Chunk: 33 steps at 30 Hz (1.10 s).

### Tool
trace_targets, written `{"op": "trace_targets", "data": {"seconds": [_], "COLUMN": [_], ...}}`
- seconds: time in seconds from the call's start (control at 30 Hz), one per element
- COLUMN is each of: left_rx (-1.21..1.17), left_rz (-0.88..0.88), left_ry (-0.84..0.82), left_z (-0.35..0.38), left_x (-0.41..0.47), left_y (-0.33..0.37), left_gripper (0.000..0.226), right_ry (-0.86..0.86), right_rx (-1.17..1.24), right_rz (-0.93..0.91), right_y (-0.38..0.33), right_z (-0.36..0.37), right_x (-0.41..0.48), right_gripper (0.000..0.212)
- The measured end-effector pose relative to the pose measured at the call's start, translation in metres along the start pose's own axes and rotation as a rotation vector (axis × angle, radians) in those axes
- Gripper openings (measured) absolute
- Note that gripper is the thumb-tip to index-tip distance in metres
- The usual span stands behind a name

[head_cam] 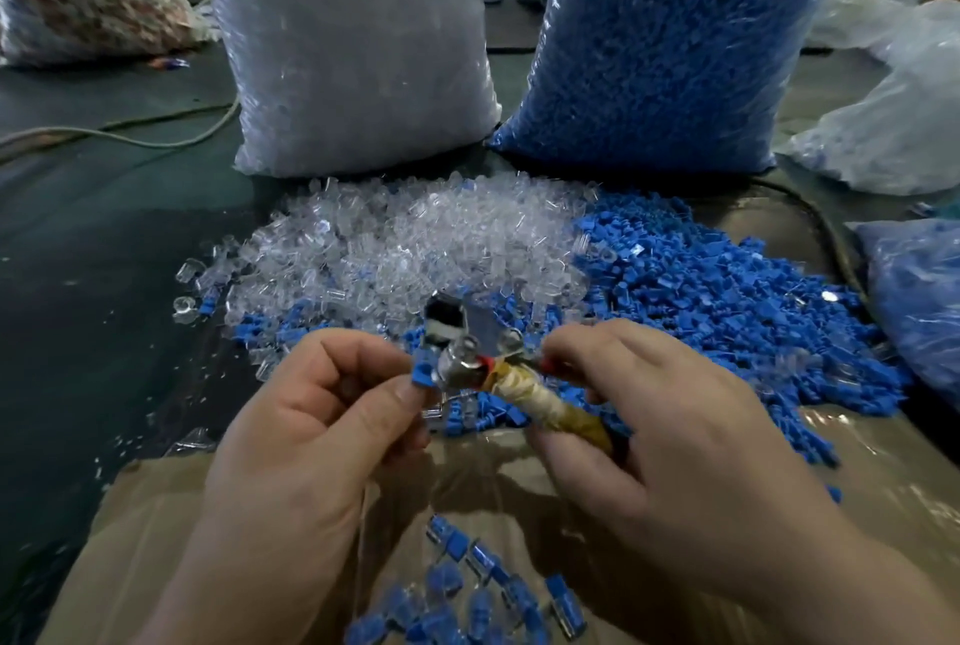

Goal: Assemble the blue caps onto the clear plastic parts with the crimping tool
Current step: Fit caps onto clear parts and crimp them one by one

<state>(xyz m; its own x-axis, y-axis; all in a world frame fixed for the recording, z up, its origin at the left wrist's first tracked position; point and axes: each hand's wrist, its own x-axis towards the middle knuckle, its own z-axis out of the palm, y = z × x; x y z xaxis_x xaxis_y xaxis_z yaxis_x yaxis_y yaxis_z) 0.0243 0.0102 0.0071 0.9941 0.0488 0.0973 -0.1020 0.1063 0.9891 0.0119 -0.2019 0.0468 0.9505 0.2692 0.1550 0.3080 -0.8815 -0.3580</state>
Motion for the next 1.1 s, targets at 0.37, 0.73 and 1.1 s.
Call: {"op": "trace_targets", "data": {"seconds": [0.37,0.73,1.1], "left_rx": [0.063,0.054,0.067], "left_rz": [0.043,0.055,0.095], "left_ry": [0.029,0.032,0.017], "left_z": [0.004,0.010,0.003], "left_x": [-0.004,-0.007,-0.006], "left_y": [0.009,0.018,0.012], "left_gripper": [0.028,0.022,0.022], "right_ry": [-0.060,0.053,0.091], "right_rx": [0.013,-0.080,-0.019], "right_rz": [-0.048,-0.131,-0.144], "right_y": [0.002,0.004,-0.001], "right_z": [-0.001,0.005,0.004], "right_x": [-0.002,-0.001,0.001], "right_gripper": [0.050,0.056,0.049]}}
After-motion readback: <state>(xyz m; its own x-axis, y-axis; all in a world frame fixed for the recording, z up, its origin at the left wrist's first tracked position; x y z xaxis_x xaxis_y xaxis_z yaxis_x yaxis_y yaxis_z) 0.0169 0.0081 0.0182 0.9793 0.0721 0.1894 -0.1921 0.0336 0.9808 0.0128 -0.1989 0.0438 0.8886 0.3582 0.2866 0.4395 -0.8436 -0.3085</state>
